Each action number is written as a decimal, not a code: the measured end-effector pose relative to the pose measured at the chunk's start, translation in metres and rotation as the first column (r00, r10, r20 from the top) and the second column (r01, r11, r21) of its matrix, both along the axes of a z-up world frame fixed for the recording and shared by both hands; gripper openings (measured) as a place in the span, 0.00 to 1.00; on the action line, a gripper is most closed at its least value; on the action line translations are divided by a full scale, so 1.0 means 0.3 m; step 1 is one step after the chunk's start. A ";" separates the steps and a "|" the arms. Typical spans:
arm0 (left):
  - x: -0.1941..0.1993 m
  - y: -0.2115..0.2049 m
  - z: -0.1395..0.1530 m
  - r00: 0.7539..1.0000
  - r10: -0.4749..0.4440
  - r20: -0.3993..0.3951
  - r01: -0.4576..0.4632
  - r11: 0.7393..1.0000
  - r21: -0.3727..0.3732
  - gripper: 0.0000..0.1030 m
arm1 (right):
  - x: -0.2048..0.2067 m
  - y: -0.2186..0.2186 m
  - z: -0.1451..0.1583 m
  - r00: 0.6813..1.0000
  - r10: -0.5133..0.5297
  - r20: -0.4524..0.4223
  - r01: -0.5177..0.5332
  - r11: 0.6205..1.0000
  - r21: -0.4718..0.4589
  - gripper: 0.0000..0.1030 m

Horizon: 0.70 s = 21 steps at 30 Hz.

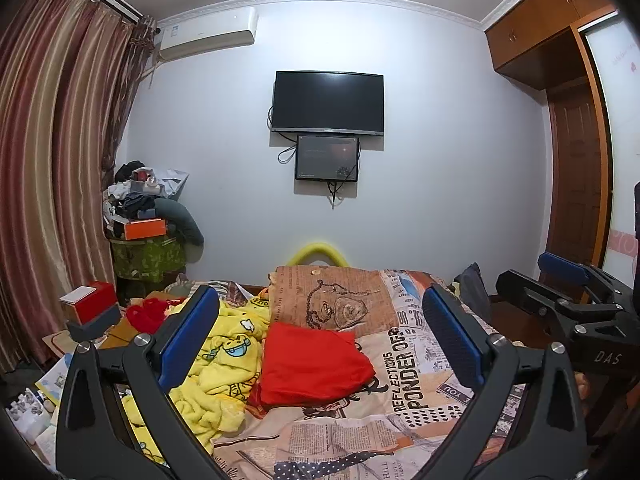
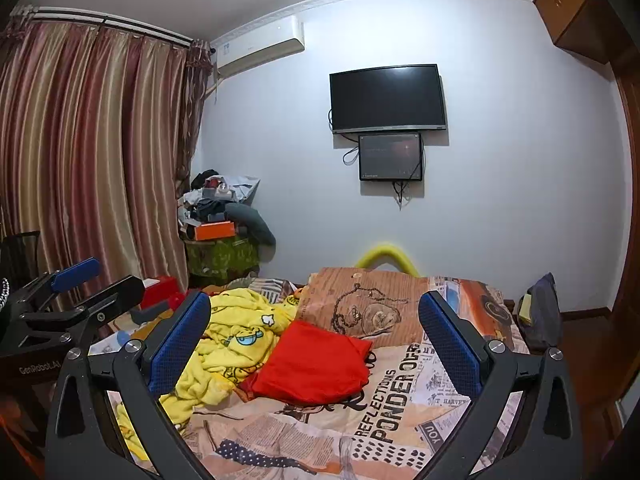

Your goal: Fold large clothes

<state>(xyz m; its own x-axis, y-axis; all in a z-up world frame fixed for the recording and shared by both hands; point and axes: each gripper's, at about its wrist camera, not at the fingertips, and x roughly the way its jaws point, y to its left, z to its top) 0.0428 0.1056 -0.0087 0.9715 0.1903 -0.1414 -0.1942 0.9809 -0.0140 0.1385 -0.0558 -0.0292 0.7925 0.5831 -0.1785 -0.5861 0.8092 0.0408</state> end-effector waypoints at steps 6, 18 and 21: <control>0.008 0.007 -0.012 1.000 0.004 -0.008 -0.004 1.000 0.001 0.99 | 0.000 0.002 0.000 1.000 -0.005 -0.009 0.005 1.000 -0.009 1.00; 0.040 0.036 -0.041 0.999 0.007 -0.040 -0.007 1.000 -0.008 0.99 | 0.001 -0.008 0.003 1.000 -0.016 -0.018 0.016 1.000 -0.016 1.00; 0.047 0.038 -0.045 0.999 0.004 -0.045 -0.004 1.000 -0.010 0.99 | 0.009 -0.014 0.005 0.999 -0.014 -0.031 0.013 1.000 -0.012 1.00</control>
